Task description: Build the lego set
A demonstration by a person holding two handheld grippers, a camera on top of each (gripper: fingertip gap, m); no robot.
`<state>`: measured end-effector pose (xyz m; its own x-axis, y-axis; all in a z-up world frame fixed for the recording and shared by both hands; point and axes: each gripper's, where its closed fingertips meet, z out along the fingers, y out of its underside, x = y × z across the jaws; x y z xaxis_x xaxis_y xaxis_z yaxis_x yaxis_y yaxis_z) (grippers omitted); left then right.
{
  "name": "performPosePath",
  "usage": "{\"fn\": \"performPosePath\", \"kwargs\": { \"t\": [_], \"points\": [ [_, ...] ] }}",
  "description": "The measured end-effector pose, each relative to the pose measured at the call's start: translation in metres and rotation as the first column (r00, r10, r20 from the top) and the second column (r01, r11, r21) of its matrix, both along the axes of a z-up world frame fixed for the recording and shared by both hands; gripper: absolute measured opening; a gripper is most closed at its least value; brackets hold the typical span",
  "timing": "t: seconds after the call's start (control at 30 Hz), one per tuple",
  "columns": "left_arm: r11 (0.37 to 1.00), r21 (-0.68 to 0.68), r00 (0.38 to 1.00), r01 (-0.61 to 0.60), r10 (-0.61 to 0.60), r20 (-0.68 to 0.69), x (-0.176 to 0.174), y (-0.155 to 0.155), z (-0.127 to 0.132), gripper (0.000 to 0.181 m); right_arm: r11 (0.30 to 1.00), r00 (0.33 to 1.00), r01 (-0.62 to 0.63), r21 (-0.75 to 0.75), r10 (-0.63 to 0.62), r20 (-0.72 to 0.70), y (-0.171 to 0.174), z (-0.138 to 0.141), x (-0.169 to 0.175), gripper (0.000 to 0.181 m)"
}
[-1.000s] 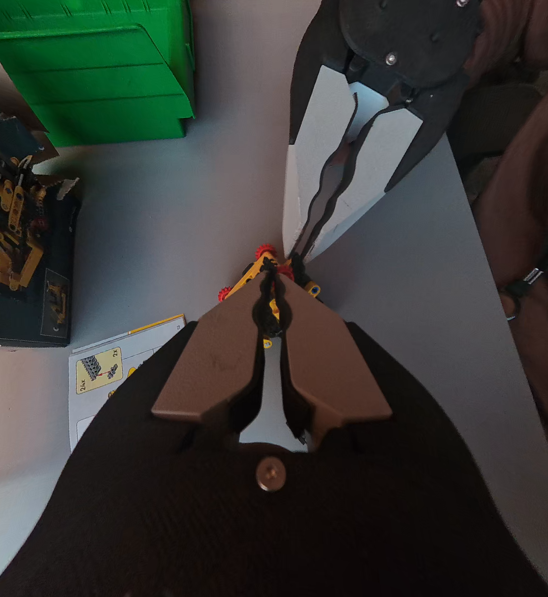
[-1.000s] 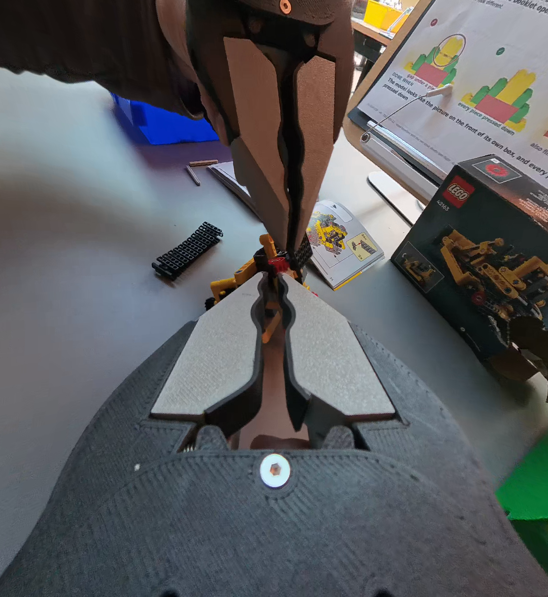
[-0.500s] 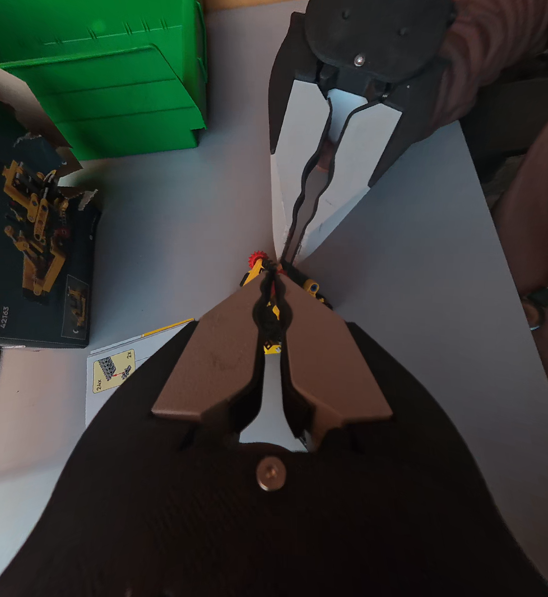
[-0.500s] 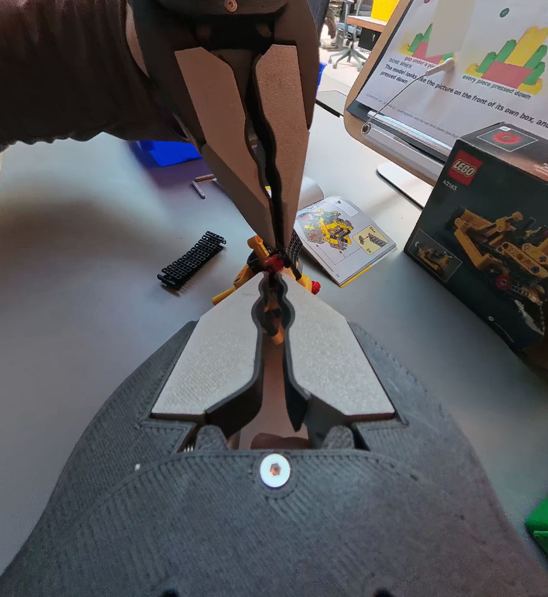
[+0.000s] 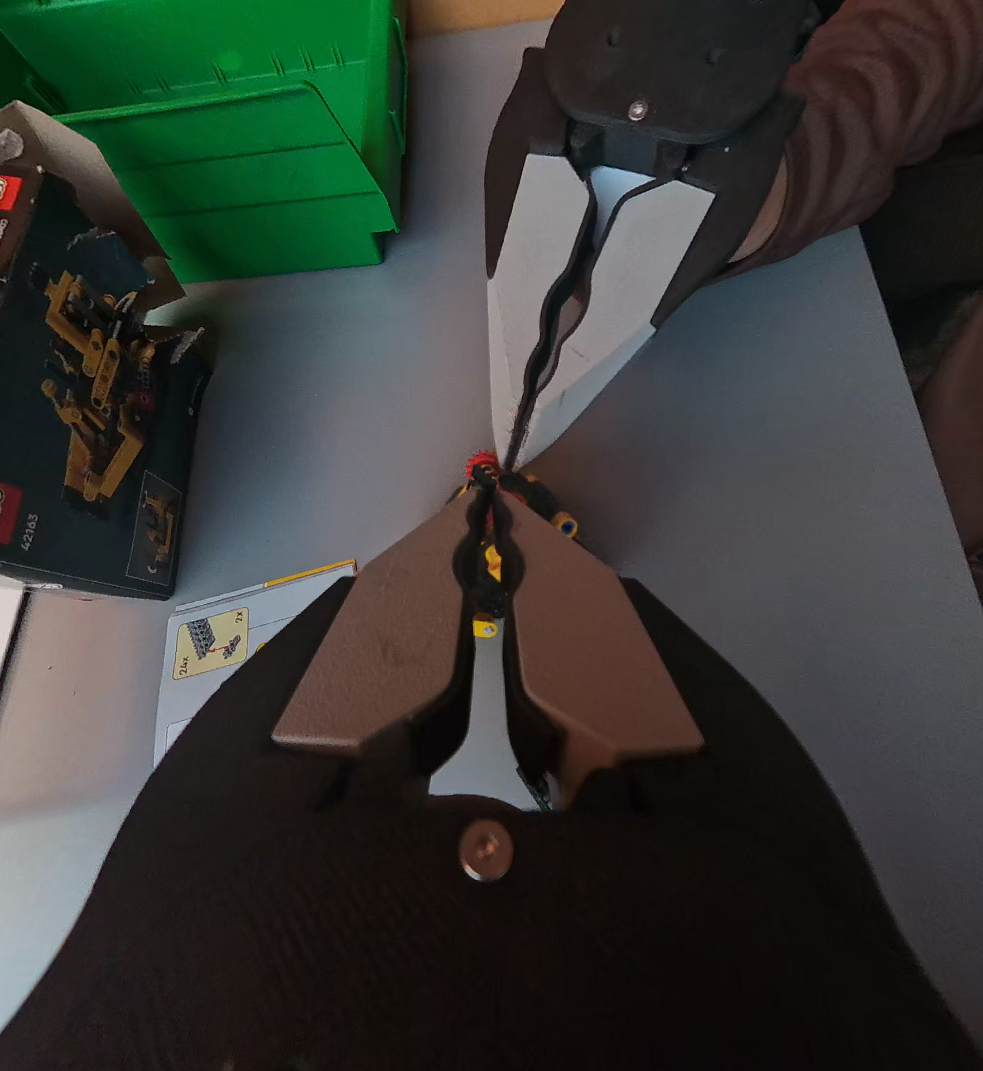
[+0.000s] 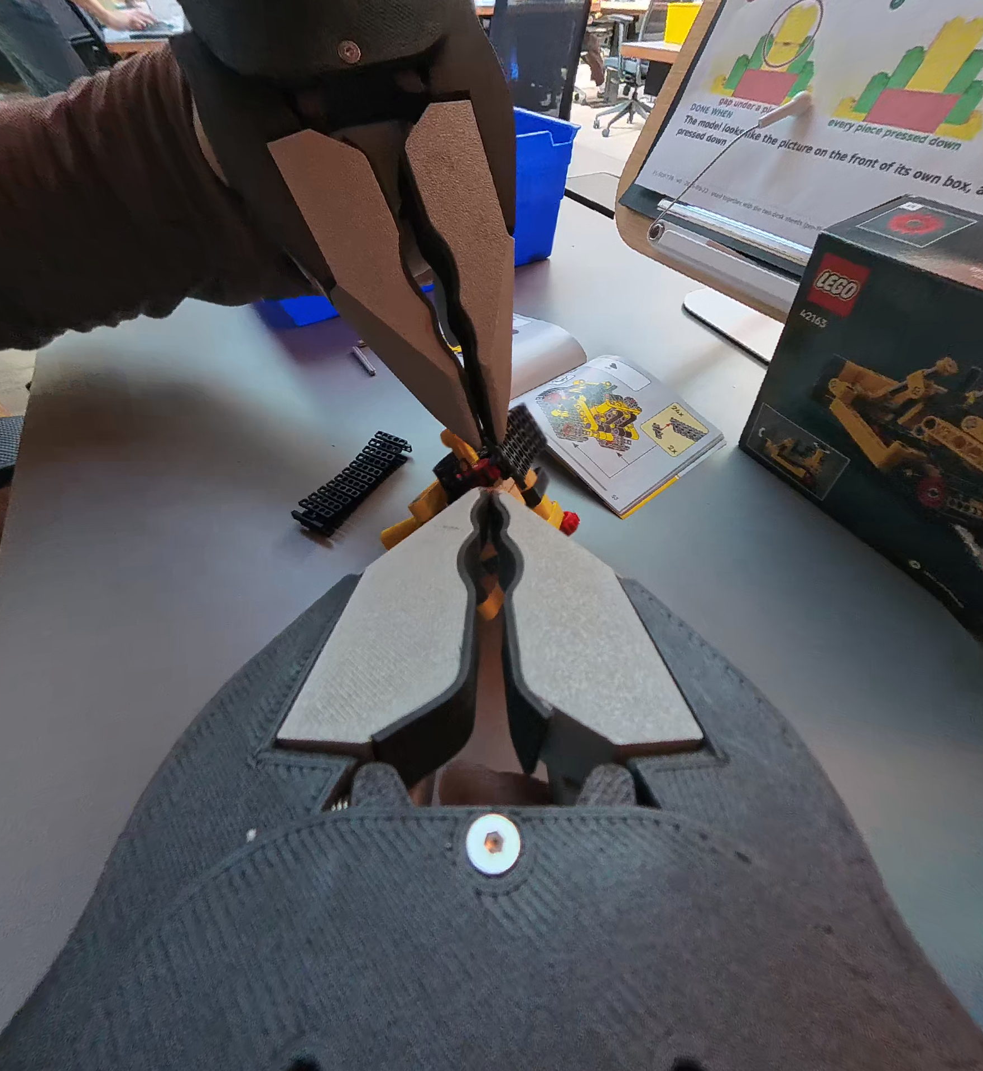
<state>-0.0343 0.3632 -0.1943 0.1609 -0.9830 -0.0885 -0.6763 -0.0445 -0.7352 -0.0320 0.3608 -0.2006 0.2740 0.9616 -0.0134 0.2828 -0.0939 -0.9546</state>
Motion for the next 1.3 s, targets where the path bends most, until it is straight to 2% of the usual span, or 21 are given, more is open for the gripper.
{"fn": "performPosePath", "kwargs": {
  "t": [0.17,0.33,0.47,0.6,0.8,0.93,1.13,1.3],
  "points": [
    [0.999,0.032,0.999,-0.031,0.031,0.011,-0.002,0.0,-0.002,0.0,0.997,0.999,-0.038,-0.063,0.038,-0.002,-0.005,-0.005,-0.007,0.0],
    [0.999,0.036,0.999,-0.025,0.023,0.035,-0.004,-0.002,-0.002,0.0,0.999,1.0,-0.028,-0.027,0.029,0.01,-0.004,-0.006,-0.008,0.0],
    [0.998,0.057,1.0,0.018,-0.019,0.019,-0.004,-0.007,-0.002,0.0,1.0,1.0,-0.008,-0.007,0.009,0.022,-0.001,-0.007,-0.009,0.0],
    [0.996,0.088,1.0,0.012,-0.011,-0.005,-0.003,-0.006,-0.002,0.0,1.0,0.999,-0.01,0.002,0.01,0.031,-0.002,-0.008,-0.011,0.0],
    [0.995,0.094,1.0,0.014,-0.015,0.008,-0.002,-0.006,-0.002,0.0,0.998,0.998,0.037,0.04,-0.039,0.045,0.003,-0.005,0.003,0.0],
    [0.995,0.097,1.0,0.018,-0.018,0.001,-0.003,-0.006,-0.002,0.0,0.999,0.997,-0.006,0.042,0.003,0.073,-0.017,-0.01,0.008,0.007],
    [0.995,0.102,1.0,0.016,-0.016,0.003,-0.002,-0.007,-0.002,0.0,0.982,0.982,-0.024,0.189,-0.012,0.189,-0.027,-0.021,-0.004,0.012],
    [0.995,0.098,1.0,0.013,-0.014,0.007,-0.002,-0.007,-0.003,0.0,0.97,0.979,-0.053,0.236,0.004,0.201,-0.027,-0.021,-0.012,0.014]
  ]
}}
